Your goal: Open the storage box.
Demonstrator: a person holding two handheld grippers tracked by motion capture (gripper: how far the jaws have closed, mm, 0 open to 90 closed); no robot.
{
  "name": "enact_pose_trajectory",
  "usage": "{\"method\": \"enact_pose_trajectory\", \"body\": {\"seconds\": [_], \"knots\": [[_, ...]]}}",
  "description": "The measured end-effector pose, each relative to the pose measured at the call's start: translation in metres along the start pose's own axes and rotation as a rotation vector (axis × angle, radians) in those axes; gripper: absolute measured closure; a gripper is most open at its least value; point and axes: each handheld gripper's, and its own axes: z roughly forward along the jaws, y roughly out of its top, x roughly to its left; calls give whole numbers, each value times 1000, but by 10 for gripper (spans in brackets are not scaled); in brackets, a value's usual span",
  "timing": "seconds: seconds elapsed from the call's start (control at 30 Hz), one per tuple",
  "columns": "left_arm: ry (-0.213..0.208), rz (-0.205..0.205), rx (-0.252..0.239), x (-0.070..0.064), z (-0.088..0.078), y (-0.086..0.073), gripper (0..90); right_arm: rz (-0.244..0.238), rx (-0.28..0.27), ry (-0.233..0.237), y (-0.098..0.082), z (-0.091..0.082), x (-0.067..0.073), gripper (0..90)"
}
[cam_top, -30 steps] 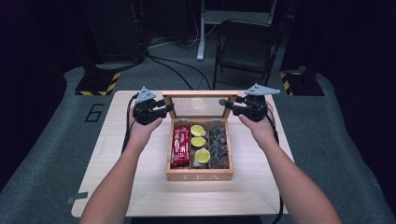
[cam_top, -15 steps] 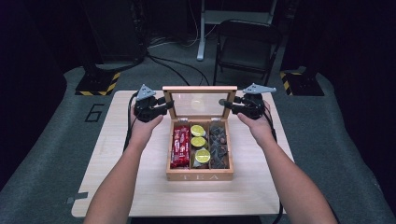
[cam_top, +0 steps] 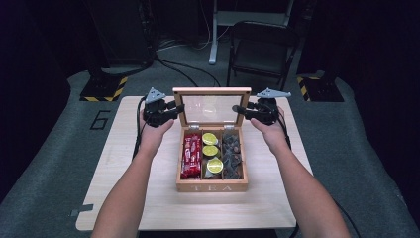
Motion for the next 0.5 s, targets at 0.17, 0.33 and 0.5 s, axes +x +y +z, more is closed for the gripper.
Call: {"method": "enact_pose_trajectory", "body": {"seconds": [0.17,0.33,0.5], "knots": [[10,18,8,-2,1,0,613,3,5,4,1,1,-2,585],[12,35,31,-4,0,-2,562,-7,15,12,3,1,-4,597],[9,17,28,-5,-4,-5,541,-19,20,3,3,2,-4,609]]}}
